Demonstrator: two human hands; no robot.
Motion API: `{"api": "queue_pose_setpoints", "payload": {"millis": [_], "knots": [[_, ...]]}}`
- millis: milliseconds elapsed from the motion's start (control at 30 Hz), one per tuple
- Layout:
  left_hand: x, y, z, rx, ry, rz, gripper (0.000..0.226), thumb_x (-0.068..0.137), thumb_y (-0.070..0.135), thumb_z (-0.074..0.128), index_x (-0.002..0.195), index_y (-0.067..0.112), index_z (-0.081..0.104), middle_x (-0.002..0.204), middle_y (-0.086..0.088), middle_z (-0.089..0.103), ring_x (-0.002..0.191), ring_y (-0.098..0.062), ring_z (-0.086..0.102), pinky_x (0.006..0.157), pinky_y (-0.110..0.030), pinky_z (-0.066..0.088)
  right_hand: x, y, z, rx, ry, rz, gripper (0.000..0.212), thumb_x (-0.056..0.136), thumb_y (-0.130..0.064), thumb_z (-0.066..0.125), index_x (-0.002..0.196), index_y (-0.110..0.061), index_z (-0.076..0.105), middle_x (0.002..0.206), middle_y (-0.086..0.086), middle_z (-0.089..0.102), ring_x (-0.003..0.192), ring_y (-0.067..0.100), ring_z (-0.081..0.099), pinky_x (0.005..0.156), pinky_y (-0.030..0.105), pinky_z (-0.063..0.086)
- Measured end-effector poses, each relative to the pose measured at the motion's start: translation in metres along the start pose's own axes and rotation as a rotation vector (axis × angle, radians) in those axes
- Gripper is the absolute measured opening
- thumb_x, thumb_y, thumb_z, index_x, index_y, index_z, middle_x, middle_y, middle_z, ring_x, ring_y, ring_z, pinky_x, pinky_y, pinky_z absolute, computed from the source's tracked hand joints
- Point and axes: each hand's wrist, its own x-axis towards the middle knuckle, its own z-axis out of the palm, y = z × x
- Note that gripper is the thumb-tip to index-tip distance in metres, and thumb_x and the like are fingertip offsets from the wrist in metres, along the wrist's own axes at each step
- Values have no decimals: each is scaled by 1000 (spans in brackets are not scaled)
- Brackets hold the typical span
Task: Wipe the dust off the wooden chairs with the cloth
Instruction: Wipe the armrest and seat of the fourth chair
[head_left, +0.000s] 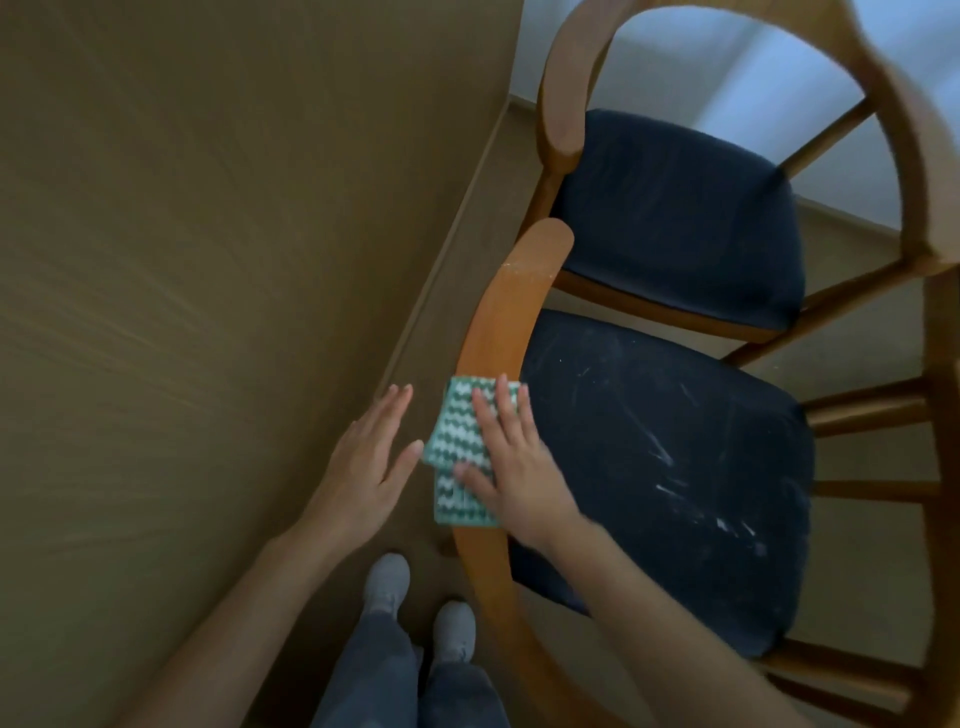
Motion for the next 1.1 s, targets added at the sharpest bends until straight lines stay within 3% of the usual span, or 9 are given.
{"api": "queue_pose_setpoints", "payload": {"millis": [133,267,367,567,767,900,1000,1100], "knots": [[21,7,-10,13,-24,18,56,98,42,33,146,31,8,156,9,11,135,5,5,112,-22,9,67,13,-43,47,73,80,77,96,-50,36,149,-25,-13,148,-6,-33,131,16,-36,114,43,-3],[49,17,-16,7,-84,56,59,95,44,29,148,30,8,157,9,8,143,-5,6,118,-34,11,127,38,-80,88,199,157,74,98,-46,37,151,-18,-6,156,6,-22,140,27,-27,115,42,-8],[65,23,-8,13,-102,55,57,98,42,31,149,32,7,157,11,6,143,-5,5,117,-33,11,157,50,-105,101,241,254,72,99,-46,34,150,-15,-7,156,8,-22,141,30,-24,115,40,-8],[78,32,4,-47,-95,126,56,99,37,32,149,26,9,158,6,7,144,-9,5,118,-37,10,123,34,-76,66,264,210,71,99,-45,33,149,-20,-11,154,3,-26,140,25,-26,116,42,-3],[92,19,0,-15,-120,73,58,99,34,36,149,23,9,158,4,8,144,-10,7,117,-32,10,50,7,-21,55,222,159,67,96,-52,28,139,-36,-21,146,-12,-34,137,10,-28,113,31,-6],[102,22,-3,7,-138,111,57,99,36,35,149,24,9,158,5,7,144,-9,6,117,-32,10,79,18,-42,31,259,205,65,99,-48,28,140,-33,-20,148,-9,-31,139,13,-25,116,36,-5],[108,31,0,-4,-115,121,58,99,35,34,149,23,7,158,4,6,144,-10,5,118,-33,9,119,35,-68,38,295,258,67,99,-46,30,149,-27,-10,155,-2,-23,143,19,-19,117,43,2],[117,41,7,71,-92,126,59,99,37,32,149,25,2,158,5,-2,145,-10,-3,119,-34,4,153,52,-96,132,322,277,68,100,-43,34,151,-21,-6,157,3,-20,144,24,-17,118,40,3]]}}
